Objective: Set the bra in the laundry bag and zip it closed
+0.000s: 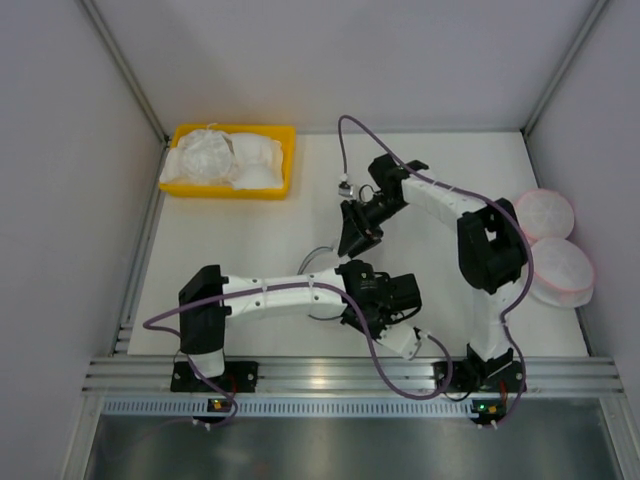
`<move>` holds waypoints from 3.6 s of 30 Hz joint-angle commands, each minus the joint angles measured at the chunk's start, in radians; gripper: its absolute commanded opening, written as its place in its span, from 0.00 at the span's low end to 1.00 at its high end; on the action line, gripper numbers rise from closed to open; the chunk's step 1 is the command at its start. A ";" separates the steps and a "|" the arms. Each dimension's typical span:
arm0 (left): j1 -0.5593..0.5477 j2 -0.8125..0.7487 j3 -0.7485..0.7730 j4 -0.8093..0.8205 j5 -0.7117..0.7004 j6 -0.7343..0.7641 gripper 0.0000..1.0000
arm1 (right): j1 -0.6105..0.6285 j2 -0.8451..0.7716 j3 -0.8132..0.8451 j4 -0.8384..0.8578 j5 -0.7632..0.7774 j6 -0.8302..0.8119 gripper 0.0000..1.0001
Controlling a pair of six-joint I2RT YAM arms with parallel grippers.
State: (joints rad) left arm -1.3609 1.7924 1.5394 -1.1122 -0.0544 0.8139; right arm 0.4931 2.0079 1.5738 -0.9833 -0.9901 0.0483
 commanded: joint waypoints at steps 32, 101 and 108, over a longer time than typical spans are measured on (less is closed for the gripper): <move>0.071 0.022 0.102 0.015 0.131 -0.028 0.00 | -0.047 -0.025 0.058 -0.034 0.019 -0.085 0.00; 0.141 0.151 0.274 0.035 0.004 -0.094 0.00 | -0.008 -0.176 -0.176 -0.020 -0.004 -0.139 0.45; 0.132 0.095 0.206 0.032 0.097 -0.102 0.00 | -0.030 -0.089 -0.049 -0.012 0.013 -0.139 0.00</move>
State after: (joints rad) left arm -1.2228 1.9457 1.7683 -1.0916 -0.0414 0.7147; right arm 0.4805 1.8828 1.4315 -1.0439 -0.9657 -0.0834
